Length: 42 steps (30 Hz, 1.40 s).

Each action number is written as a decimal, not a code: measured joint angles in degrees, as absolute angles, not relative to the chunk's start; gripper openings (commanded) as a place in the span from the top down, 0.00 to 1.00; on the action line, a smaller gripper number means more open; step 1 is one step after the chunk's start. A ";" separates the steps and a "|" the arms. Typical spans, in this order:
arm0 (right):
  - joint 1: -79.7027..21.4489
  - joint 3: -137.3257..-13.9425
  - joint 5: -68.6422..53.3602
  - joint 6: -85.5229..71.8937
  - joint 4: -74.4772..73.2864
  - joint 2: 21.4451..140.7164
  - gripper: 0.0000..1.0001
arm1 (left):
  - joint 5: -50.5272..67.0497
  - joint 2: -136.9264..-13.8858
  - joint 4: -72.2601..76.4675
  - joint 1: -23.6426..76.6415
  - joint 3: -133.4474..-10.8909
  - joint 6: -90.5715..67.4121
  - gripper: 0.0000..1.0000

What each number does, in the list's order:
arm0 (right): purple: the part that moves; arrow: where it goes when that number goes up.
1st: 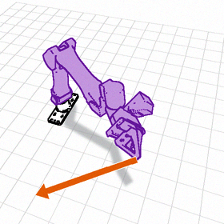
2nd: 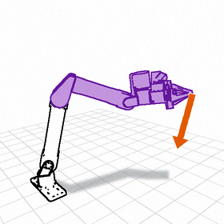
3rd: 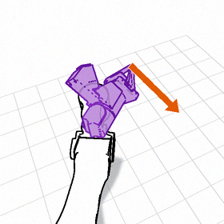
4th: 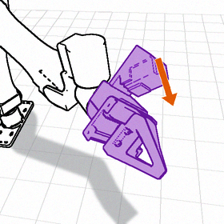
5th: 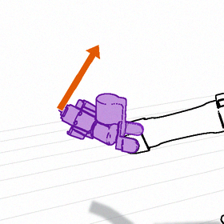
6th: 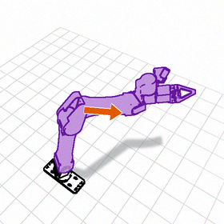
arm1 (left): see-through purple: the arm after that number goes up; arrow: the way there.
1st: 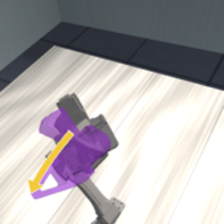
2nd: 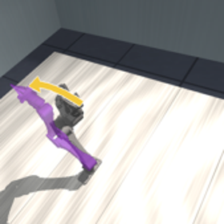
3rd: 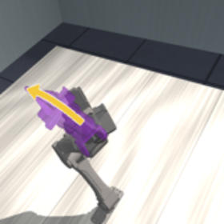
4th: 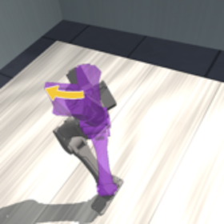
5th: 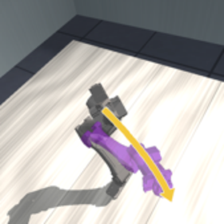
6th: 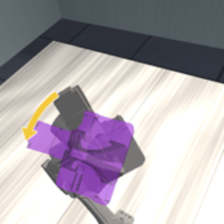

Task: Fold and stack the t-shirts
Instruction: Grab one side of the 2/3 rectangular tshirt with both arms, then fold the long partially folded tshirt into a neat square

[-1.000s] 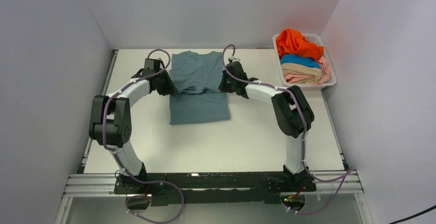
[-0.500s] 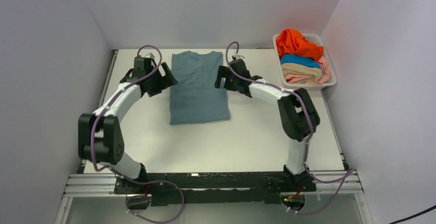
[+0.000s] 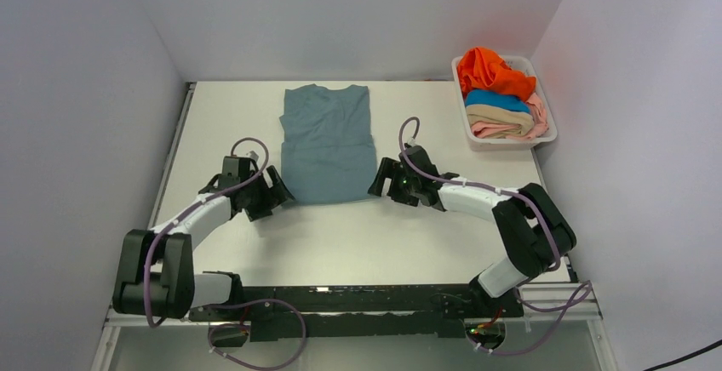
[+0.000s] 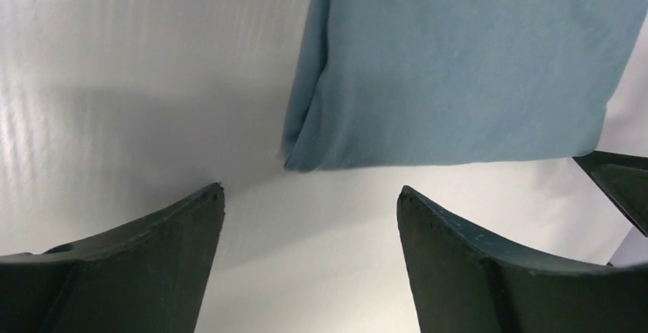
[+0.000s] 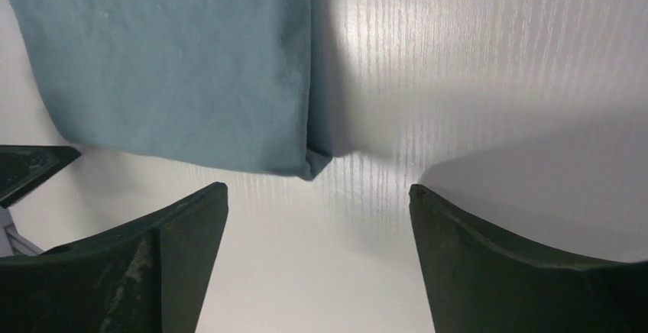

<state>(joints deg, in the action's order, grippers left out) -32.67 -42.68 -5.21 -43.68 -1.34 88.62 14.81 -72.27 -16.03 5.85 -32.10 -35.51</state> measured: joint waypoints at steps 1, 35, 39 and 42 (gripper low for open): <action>-32.67 -42.63 -5.23 -44.21 -0.84 88.97 0.17 | 15.44 -73.08 -14.59 5.87 -32.10 -35.64 0.19; -43.00 -39.44 -7.97 -50.09 -6.85 82.76 1.00 | 22.20 -59.11 -15.90 7.51 -20.23 -38.74 1.00; -46.04 -36.21 -14.76 -51.18 -15.40 73.14 1.00 | 21.63 -37.50 -29.06 12.40 -19.07 -41.23 1.00; -47.48 -35.44 -20.38 -51.96 -20.80 67.33 0.99 | 21.37 -26.00 -40.49 14.15 -23.03 -42.15 1.00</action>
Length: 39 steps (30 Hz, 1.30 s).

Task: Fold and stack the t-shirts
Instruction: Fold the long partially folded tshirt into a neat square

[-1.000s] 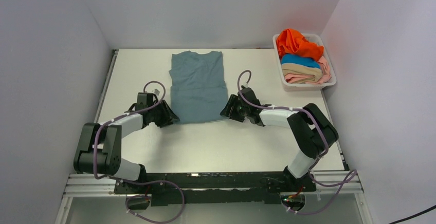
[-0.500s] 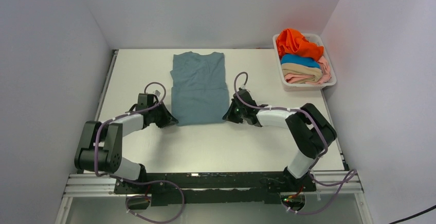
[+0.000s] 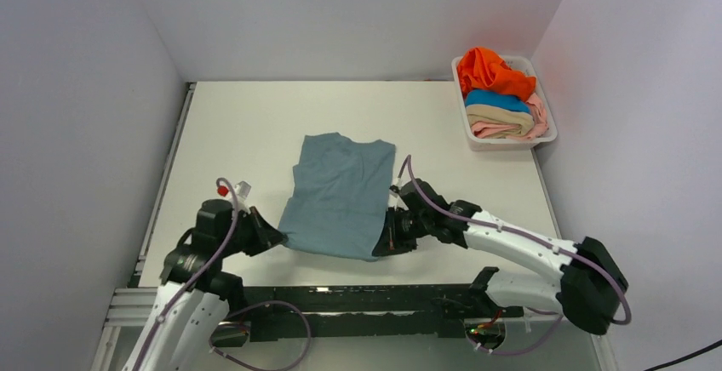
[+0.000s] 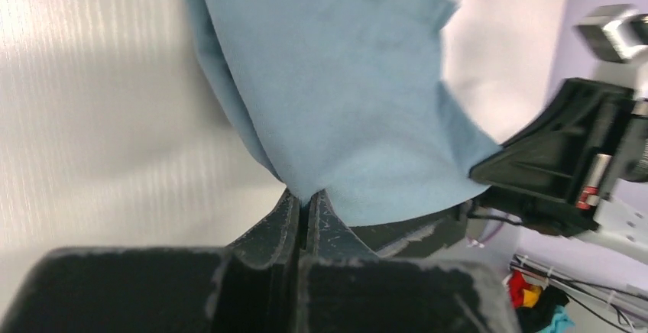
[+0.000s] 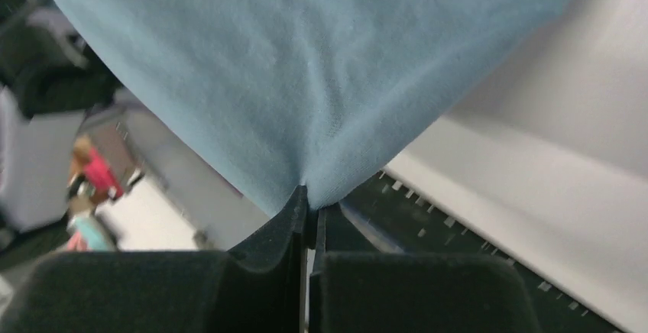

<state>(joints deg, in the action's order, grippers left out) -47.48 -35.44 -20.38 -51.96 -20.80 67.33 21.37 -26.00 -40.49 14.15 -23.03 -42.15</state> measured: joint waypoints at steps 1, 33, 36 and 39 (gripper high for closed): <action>-47.90 -35.46 -22.50 -52.07 -22.31 65.45 1.00 | 21.32 -23.29 -43.68 14.31 -25.21 -42.28 1.00; -31.68 -53.65 -24.05 -37.36 -26.72 65.30 1.00 | 9.23 -45.71 -28.18 14.83 -43.38 -41.10 1.00; -29.78 -54.52 -24.12 -36.03 -25.08 68.14 1.00 | 7.94 -49.95 -25.87 14.81 -45.71 -40.07 1.00; -27.35 -54.70 -25.08 -35.70 -23.62 70.94 1.00 | 7.55 -53.49 -23.49 14.79 -46.35 -39.53 1.00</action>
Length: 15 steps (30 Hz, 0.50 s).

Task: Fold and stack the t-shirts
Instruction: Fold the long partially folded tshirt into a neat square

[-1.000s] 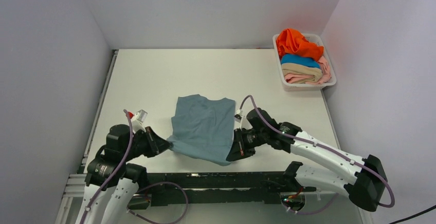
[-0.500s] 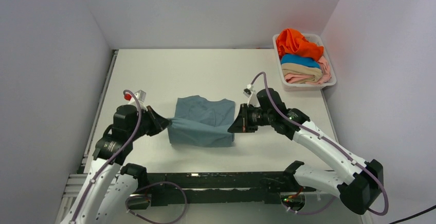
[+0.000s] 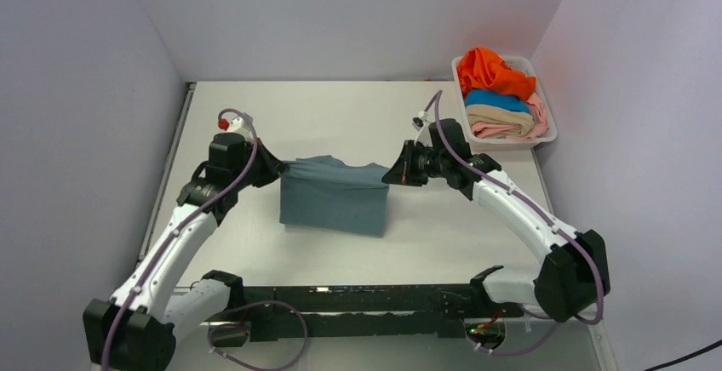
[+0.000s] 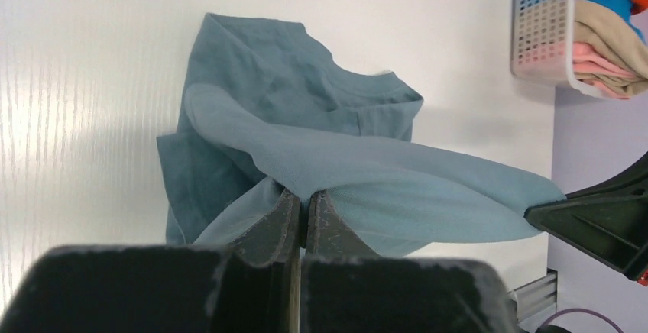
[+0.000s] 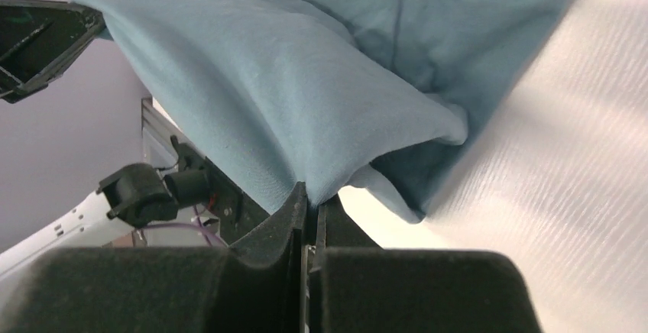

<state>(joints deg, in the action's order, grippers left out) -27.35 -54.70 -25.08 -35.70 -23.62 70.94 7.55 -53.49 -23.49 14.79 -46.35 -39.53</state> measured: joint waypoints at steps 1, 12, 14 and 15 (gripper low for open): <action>-26.44 -54.70 -25.56 -35.73 -22.98 72.07 1.00 | 7.57 -55.02 -22.83 14.66 -46.59 -39.35 1.00; -22.37 -55.72 -27.14 -36.86 -17.67 82.08 1.00 | 10.24 -73.30 -17.10 11.20 -50.22 -38.33 1.00; -21.61 -56.34 -27.14 -37.36 -16.64 84.62 1.00 | 10.31 -76.16 -16.86 11.11 -51.99 -38.15 0.98; -21.30 -56.60 -27.16 -37.58 -16.10 85.84 1.00 | 10.37 -77.89 -16.75 11.07 -53.17 -38.06 0.95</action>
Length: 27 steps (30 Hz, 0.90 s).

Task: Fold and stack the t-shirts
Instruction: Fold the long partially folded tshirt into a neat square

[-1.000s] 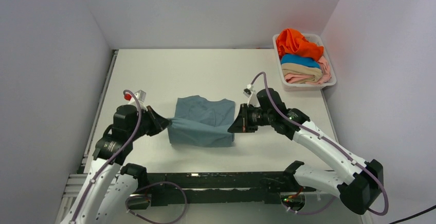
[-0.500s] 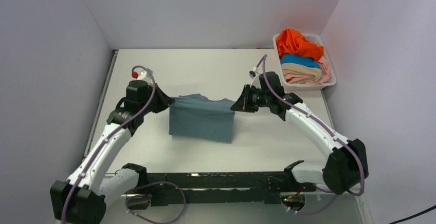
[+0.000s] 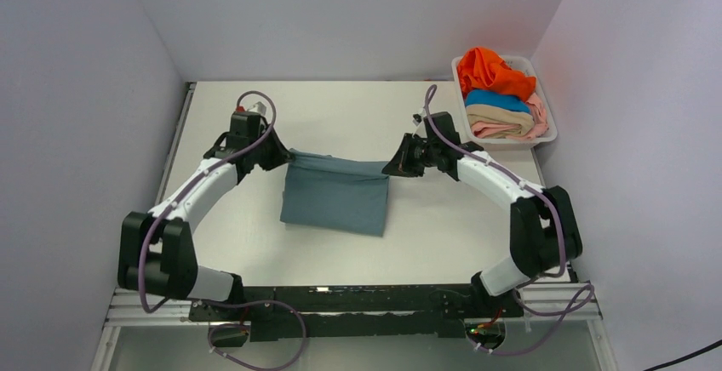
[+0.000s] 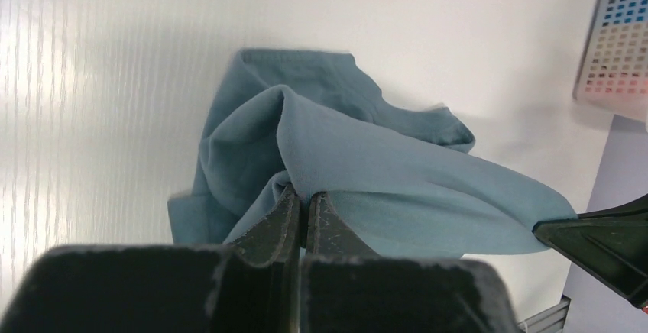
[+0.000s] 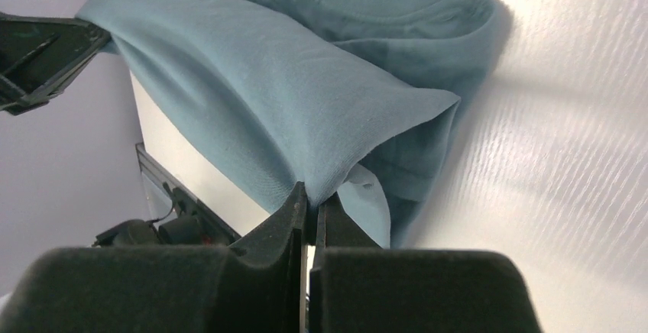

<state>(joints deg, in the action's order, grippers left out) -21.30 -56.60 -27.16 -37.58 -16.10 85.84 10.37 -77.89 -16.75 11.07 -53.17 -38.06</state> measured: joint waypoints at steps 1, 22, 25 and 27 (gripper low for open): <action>-20.91 -57.01 -27.16 -37.80 -15.62 87.44 1.00 | 10.48 -79.85 -16.69 11.00 -54.46 -37.95 0.91; -22.52 -61.10 -14.04 -32.97 -15.77 90.24 0.00 | 15.07 -91.66 -16.40 9.28 -68.62 -32.82 0.01; -25.82 -59.61 -18.22 -33.21 -9.91 89.56 0.01 | 17.58 -93.65 -14.79 11.14 -69.19 -32.32 0.01; -26.63 -59.64 -20.45 -34.06 -5.93 91.00 0.01 | 19.68 -97.38 -14.66 12.21 -71.18 -32.18 0.01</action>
